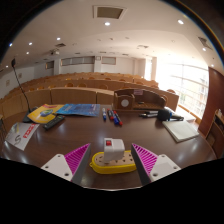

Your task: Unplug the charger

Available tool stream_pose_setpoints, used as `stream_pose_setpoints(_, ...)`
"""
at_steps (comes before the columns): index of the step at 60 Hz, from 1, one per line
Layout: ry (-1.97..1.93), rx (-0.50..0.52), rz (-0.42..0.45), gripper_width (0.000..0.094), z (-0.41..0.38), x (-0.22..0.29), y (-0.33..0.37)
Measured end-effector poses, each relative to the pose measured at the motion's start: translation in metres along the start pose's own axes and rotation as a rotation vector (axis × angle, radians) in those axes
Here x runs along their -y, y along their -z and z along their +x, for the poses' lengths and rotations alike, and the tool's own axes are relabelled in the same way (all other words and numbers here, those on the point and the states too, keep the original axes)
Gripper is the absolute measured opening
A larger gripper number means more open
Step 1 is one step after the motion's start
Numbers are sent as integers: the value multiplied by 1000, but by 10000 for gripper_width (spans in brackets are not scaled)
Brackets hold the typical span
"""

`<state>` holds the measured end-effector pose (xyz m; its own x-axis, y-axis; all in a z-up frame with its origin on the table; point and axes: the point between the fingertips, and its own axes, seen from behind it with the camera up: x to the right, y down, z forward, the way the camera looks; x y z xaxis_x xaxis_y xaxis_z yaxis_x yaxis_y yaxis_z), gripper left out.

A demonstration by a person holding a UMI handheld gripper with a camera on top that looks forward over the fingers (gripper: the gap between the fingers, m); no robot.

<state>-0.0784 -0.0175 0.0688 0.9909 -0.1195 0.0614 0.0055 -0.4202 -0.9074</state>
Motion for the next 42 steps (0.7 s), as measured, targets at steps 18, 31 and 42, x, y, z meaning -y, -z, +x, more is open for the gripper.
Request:
stream_pose_setpoints(18,-62,13,14,385,2,-10,-48)
stream_pose_setpoints(31,-57,-1,2,243,1,-7,-48)
stream_pose_setpoints(42,-48,36,-35,242,-1,-8,-43)
